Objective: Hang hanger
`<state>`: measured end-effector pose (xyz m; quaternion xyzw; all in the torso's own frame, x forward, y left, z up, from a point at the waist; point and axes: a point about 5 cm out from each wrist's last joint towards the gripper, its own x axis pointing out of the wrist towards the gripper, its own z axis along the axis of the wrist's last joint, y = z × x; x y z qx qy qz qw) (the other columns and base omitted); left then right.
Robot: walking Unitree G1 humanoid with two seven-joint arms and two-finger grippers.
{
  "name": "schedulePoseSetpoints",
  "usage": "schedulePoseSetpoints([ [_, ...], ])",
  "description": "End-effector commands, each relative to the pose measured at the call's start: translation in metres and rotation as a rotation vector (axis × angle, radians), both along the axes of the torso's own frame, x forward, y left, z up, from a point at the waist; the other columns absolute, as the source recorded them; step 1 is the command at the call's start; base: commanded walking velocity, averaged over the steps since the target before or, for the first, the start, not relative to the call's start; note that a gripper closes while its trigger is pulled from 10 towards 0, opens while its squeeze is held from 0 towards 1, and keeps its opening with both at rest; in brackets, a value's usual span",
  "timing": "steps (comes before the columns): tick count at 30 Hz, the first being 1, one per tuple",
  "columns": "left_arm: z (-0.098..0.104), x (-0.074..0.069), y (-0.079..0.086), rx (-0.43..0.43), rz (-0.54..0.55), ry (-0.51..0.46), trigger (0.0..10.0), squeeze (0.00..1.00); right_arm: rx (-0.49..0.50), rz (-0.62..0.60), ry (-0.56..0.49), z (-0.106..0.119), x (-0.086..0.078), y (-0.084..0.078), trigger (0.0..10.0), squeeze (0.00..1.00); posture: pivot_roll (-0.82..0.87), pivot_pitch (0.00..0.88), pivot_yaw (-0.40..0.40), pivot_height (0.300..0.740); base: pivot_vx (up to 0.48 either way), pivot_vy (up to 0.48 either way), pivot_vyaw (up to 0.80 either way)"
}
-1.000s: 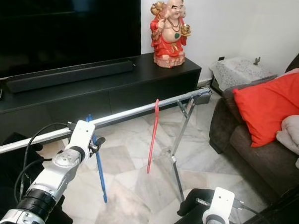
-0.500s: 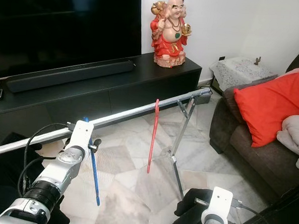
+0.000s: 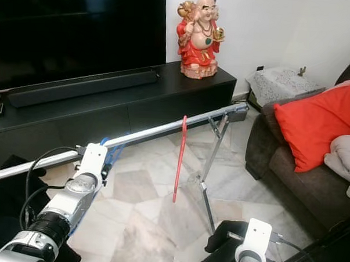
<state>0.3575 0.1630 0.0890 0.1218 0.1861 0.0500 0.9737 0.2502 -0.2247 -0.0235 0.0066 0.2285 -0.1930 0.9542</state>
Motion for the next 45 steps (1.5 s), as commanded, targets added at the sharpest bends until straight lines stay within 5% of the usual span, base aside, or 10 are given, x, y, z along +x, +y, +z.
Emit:
schedulePoseSetpoints([
  [1, 0.003, 0.003, 0.001, 0.014, -0.003, -0.004, 0.0, 0.0, -0.001, 0.01, -0.009, 0.003, 0.005, 0.002, 10.0, 0.0, 0.1, 0.001, 0.005, 0.74, 0.0, 0.0, 0.0],
  [15, 0.002, 0.001, 0.003, 0.005, -0.004, -0.008, 0.0, 0.0, 0.006, 0.016, 0.002, 0.002, 0.004, 0.003, 10.0, 0.0, 0.1, 0.003, 0.005, 0.74, 0.0, 0.0, 0.0],
  [28, 0.019, -0.002, 0.006, -0.051, -0.064, -0.18, 0.0, 0.0, 0.002, 0.011, -0.001, 0.002, 0.004, 0.002, 10.0, 0.0, 0.1, 0.001, 0.004, 0.74, 0.0, 0.0, 0.0],
  [39, 0.02, -0.027, 0.016, -0.044, -0.167, -0.265, 0.0, 0.0, 0.001, 0.013, -0.004, 0.002, 0.003, 0.001, 10.0, 0.0, 0.1, 0.0, 0.002, 0.74, 0.0, 0.0, 0.0],
  [45, 0.011, -0.045, 0.021, -0.037, -0.219, -0.228, 0.0, 0.0, 0.001, 0.014, -0.005, 0.002, 0.003, 0.001, 10.0, 0.0, 0.1, 0.0, 0.007, 0.74, 0.0, 0.0, 0.0],
])
